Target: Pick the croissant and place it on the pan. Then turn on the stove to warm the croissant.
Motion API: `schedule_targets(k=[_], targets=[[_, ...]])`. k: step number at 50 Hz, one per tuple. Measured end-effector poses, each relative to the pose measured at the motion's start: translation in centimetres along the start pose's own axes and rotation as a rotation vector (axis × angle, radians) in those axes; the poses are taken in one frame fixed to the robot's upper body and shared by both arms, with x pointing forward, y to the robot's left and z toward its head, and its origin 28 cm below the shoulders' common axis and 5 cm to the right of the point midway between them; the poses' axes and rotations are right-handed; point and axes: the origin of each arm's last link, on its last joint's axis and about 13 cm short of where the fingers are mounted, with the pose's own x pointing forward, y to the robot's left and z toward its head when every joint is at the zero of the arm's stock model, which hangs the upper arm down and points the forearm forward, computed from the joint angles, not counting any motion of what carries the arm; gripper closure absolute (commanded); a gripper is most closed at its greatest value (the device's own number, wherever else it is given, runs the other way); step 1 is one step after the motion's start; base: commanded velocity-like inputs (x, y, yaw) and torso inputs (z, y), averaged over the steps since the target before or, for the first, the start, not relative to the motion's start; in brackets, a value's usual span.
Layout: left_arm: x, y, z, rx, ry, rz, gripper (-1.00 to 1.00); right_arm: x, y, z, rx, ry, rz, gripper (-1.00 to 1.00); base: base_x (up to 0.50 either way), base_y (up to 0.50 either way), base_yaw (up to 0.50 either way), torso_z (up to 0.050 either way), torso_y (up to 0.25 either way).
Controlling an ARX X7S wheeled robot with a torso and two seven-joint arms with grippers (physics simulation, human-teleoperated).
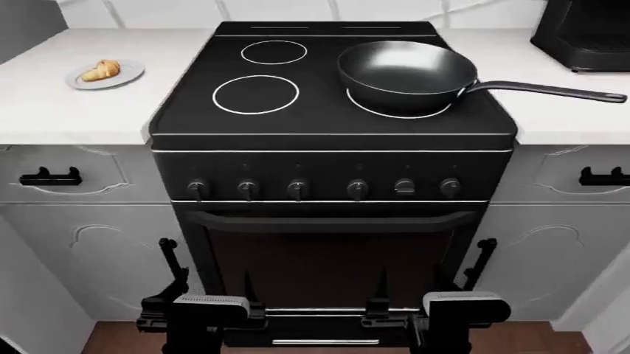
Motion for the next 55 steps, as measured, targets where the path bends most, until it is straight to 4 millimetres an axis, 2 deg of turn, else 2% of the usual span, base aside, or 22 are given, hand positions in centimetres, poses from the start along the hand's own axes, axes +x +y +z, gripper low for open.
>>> schedule_targets(k=[55], targets=[[0.05,0.01,-0.14,-0.004,0.018,0.0,-1.0,0.1,-0.05,-0.03,-0.012,0.005,0.001,-1.0,0.0,0.5,0.0,0.0,0.0]])
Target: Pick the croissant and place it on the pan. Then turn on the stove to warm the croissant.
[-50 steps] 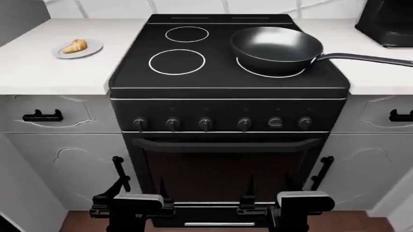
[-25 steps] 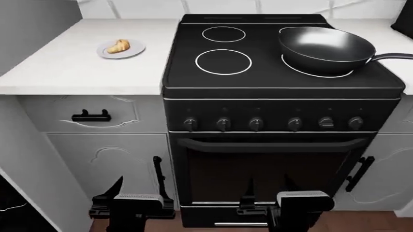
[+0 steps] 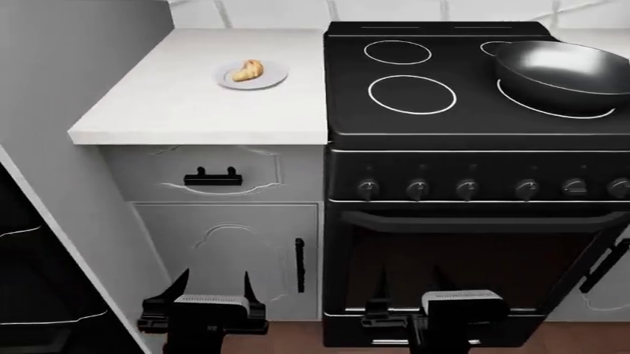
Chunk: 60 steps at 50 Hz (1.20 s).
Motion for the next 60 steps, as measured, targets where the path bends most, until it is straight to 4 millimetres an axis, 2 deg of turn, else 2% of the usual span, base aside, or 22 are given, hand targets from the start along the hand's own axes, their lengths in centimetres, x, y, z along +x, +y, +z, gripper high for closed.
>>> schedule_targets(k=[18,26,51,56,60], targets=[[-0.1,0.0,0.1,-0.005,0.0,-0.006,-1.0,-0.1,0.0,0.0,-0.005,-0.001,0.002,-1.0,0.0,0.5,0.0,0.0,0.0],[-0.1,0.1,0.1,-0.005,0.0,-0.007,-1.0,-0.1,0.1,0.0,0.005,0.0,0.002,-1.0,0.0,0.0,0.0,0.0,0.0],[-0.2,0.1,0.5,-0.024,-0.004,-0.004,-1.0,-0.1,0.2,0.1,0.006,0.002,0.013,-1.0,0.0,0.0,0.0,0.05,0.007],[-0.3,0.2,1.4,-0.031,0.028,0.012,-1.0,-0.1,0.6,1.1,0.001,-0.001,0.045,-1.0,0.0,0.0,0.0,0.05,0.0],[-0.1,0.4,3.2,-0.029,0.038,0.011,-1.0,0.0,1.3,2.7,-0.005,-0.019,0.095,-1.0,0.0,0.0,0.0,0.049,0.0]])
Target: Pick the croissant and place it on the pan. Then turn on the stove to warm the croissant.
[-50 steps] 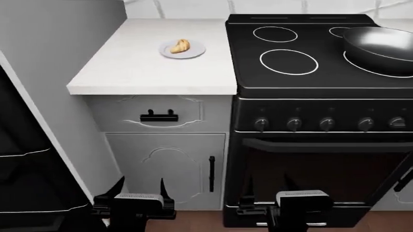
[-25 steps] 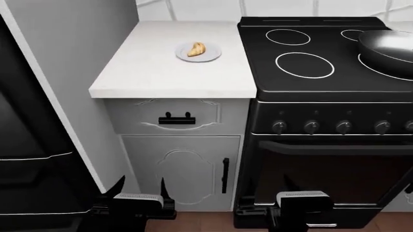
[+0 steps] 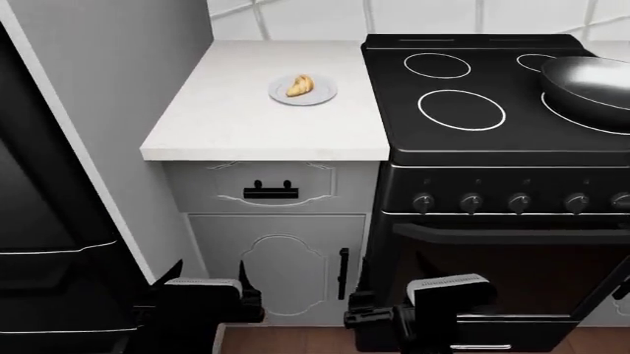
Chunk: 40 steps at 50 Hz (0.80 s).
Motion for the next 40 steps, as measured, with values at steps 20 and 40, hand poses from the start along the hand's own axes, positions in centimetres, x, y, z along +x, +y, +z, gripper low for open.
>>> schedule_targets(k=[20,40], targets=[[1.3,0.6,13.3,-0.061,-0.012,-0.152,-1.0,1.8,1.3,13.4,0.052,-0.042,0.181,-1.0,0.0,0.0,0.0,0.006,0.0],[3.4,2.1,21.5,-0.08,-0.137,-0.171,-1.0,3.9,1.6,21.1,-0.01,-0.092,0.227,-1.0,0.0,0.0,0.0,0.0,0.0]])
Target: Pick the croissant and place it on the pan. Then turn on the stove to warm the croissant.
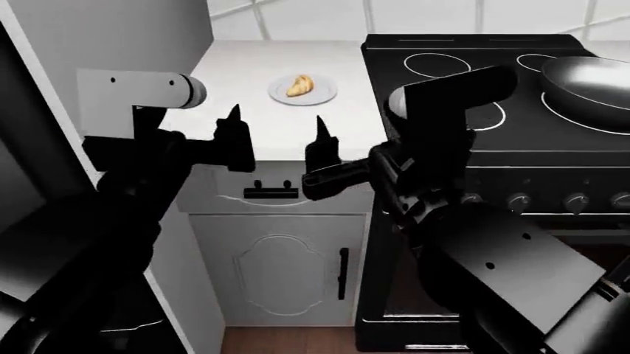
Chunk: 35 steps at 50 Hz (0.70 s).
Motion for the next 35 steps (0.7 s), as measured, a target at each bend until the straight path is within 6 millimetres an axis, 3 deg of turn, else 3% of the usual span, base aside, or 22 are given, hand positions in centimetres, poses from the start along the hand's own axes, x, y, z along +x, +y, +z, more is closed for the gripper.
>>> schedule_targets(k=[8,35], targets=[[0.5,0.3,1.1,-0.007,-0.021,0.012,-1.0,0.4,-0.2,1.3,-0.013,-0.009,0.01,-1.0,0.02,0.0,0.0,0.0,0.0],[1.3,0.8,1.5,-0.022,-0.018,0.038,-1.0,0.4,-0.6,2.1,0.028,0.006,0.012,-1.0,0.5,0.0,0.0,0.0,0.0]])
